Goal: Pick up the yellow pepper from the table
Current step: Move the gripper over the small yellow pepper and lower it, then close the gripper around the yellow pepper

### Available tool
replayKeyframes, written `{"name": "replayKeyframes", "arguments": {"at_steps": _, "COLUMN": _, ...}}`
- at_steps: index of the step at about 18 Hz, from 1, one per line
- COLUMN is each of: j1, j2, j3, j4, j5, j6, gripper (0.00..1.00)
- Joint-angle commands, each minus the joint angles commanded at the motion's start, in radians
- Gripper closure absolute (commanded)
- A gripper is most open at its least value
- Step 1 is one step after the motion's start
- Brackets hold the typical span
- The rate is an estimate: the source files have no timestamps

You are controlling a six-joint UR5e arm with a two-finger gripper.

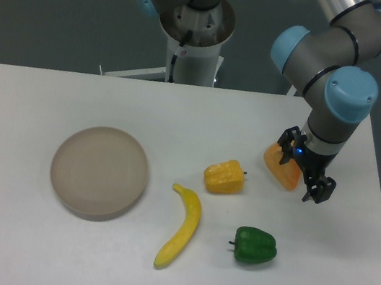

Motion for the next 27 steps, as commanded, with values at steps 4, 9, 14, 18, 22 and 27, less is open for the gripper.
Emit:
{"name": "replayKeyframes", "arguments": {"at_steps": 4, "j1": -0.002, "j2": -0.002, "j3": 0.0, "j4": 0.0, "j5": 0.0, "j6": 0.0, "gripper": 0.0}}
{"name": "replayKeyframes", "arguments": {"at_steps": 9, "j1": -0.014, "j2": 0.002, "j3": -0.017, "j4": 0.0, "j5": 0.0, "j6": -0.012, "gripper": 0.0}}
{"name": "replayKeyframes", "arguments": {"at_steps": 14, "j1": -0.052, "j2": 0.029, "j3": -0.075, "j4": 0.0, "j5": 0.0, "j6": -0.038, "gripper": 0.0}}
{"name": "replayKeyframes", "arguments": {"at_steps": 18, "j1": -0.121, "j2": 0.055, "j3": -0.133, "j4": 0.005, "j5": 0.002, "j6": -0.081, "gripper": 0.0}}
{"name": "replayKeyframes", "arguments": {"at_steps": 22, "j1": -0.147, "j2": 0.051, "j3": -0.195, "j4": 0.049, "j5": 0.003, "j6": -0.1, "gripper": 0.0}}
{"name": "replayKeyframes", "arguments": {"at_steps": 27, "j1": -0.166, "j2": 0.038, "j3": -0.275, "j4": 0.144, "j5": 0.017, "j6": -0.1, "gripper": 0.0}}
